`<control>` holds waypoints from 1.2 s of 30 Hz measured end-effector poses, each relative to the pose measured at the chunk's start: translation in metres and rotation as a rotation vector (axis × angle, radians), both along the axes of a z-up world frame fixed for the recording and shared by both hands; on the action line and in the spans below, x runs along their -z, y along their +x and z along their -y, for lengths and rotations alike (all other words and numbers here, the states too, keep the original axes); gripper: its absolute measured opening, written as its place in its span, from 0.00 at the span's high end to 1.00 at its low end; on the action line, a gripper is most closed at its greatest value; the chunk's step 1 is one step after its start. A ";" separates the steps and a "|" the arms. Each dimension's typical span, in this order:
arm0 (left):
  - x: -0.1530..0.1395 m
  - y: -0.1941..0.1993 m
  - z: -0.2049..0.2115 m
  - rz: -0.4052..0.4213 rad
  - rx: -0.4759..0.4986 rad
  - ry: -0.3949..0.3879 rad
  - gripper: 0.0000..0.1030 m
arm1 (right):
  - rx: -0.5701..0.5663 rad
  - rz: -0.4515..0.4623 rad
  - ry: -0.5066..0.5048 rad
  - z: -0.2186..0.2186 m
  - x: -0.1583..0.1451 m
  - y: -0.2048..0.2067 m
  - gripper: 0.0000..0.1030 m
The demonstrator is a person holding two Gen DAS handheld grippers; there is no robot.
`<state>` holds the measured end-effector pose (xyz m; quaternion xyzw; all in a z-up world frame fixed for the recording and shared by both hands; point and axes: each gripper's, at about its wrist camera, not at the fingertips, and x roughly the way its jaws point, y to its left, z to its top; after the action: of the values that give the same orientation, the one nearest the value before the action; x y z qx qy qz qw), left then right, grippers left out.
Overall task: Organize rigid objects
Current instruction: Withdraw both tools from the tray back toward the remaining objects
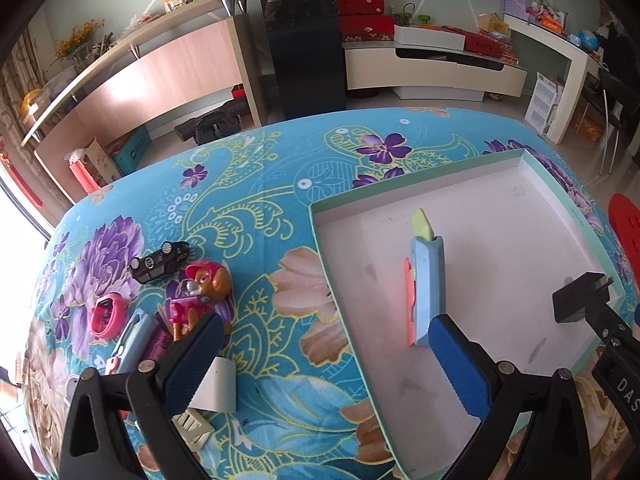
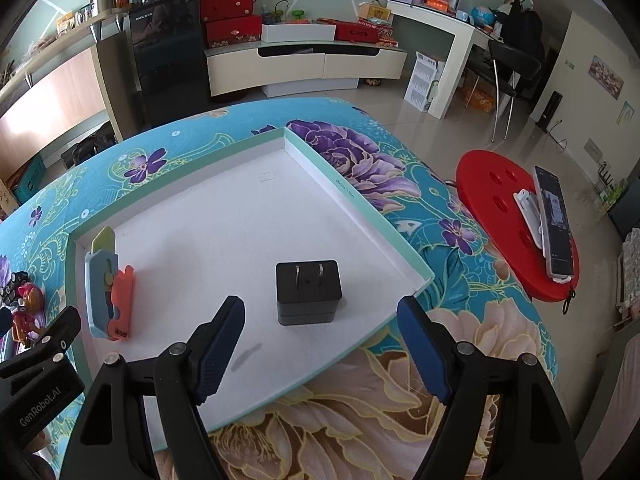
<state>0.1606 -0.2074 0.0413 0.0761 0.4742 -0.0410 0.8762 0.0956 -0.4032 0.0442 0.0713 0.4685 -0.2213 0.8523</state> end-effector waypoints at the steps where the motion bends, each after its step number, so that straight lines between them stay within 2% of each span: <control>1: -0.002 -0.002 -0.002 0.001 -0.002 0.010 0.00 | 0.002 -0.009 -0.002 0.000 -0.001 -0.001 0.23; 4: -0.010 -0.008 -0.010 0.014 -0.011 0.015 0.00 | 0.007 -0.024 -0.012 -0.002 -0.005 -0.005 0.23; 9: -0.024 -0.019 -0.027 0.033 -0.027 -0.010 0.00 | -0.005 0.000 0.004 -0.009 -0.018 -0.012 0.23; 17: -0.035 -0.033 -0.064 0.060 -0.083 -0.014 0.00 | -0.088 0.027 0.004 -0.046 -0.032 -0.007 0.23; 30: -0.025 -0.045 -0.163 0.061 -0.294 -0.017 0.00 | -0.318 0.010 0.007 -0.147 -0.024 0.013 0.23; 36: -0.028 -0.057 -0.211 0.087 -0.403 -0.026 0.00 | -0.412 -0.008 0.014 -0.187 -0.016 0.017 0.23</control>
<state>0.1037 0.0033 0.0695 -0.0298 0.4411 0.1323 0.8872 0.1129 -0.2159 0.0602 -0.0211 0.4782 -0.0394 0.8771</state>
